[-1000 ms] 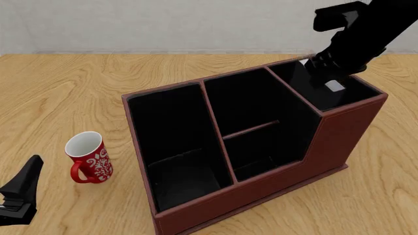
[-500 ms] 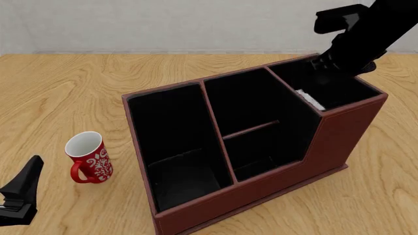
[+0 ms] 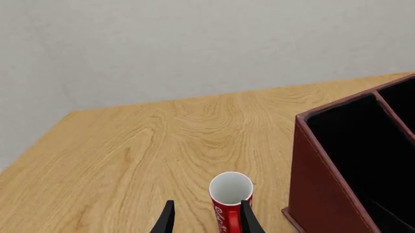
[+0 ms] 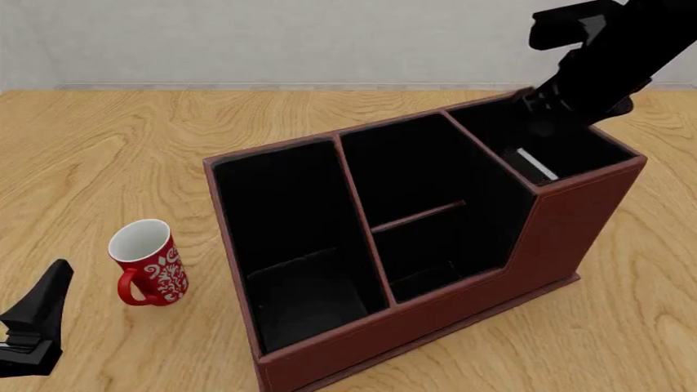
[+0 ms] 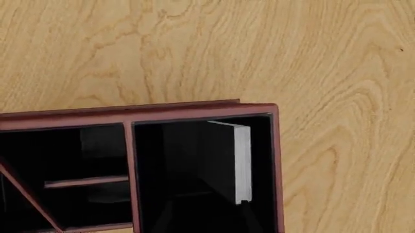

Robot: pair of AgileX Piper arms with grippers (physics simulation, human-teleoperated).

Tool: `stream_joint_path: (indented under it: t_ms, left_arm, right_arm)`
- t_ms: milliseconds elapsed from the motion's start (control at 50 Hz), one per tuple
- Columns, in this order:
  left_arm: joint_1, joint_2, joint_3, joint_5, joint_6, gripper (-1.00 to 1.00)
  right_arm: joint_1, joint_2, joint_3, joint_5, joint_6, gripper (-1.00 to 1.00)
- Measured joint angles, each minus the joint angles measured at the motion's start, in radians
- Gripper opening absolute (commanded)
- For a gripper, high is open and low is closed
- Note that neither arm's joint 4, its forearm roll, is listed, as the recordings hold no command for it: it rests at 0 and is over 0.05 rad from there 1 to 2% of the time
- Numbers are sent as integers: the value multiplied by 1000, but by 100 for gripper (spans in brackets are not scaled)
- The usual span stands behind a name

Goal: Pick up the book and place it in the right compartment of the caddy.

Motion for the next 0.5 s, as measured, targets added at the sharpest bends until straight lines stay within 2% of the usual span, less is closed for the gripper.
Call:
stream_joint_path:
  t_ms: [500]
  left_arm:
    - [-5,0,0,-17,-8,100]
  right_arm:
    - [14,-112,-50,78,-24,100]
